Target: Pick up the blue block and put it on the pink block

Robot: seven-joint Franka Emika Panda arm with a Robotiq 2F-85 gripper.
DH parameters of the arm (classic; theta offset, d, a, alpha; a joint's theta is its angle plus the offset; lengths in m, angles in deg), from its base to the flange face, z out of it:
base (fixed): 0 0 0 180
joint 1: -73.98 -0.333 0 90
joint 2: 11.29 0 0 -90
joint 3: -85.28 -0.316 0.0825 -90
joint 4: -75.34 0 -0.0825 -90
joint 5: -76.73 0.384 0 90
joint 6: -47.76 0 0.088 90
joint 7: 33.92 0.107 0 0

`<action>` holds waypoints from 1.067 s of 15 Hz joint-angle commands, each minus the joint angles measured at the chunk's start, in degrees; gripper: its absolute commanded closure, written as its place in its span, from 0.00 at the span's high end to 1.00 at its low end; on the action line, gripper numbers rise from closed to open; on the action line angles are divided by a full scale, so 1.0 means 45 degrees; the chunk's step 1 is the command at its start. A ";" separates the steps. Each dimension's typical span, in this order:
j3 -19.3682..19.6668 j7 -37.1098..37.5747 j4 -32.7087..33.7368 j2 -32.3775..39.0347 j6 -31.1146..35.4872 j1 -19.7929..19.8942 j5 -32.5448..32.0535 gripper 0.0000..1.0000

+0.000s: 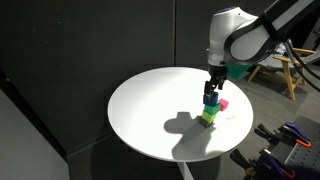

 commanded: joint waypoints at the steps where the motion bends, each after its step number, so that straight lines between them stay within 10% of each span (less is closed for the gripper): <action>1: 0.0207 -0.0019 0.0223 0.0267 0.0109 -0.0145 -0.0363 1.00; 3: 0.0234 0.0020 0.0254 0.0347 0.0086 -0.0154 -0.0387 1.00; 10: 0.0290 0.0084 0.0381 0.0197 -0.0228 -0.0162 -0.0279 0.34; 16: 0.0370 0.0092 0.0619 -0.0314 -0.0657 -0.0122 -0.0303 0.32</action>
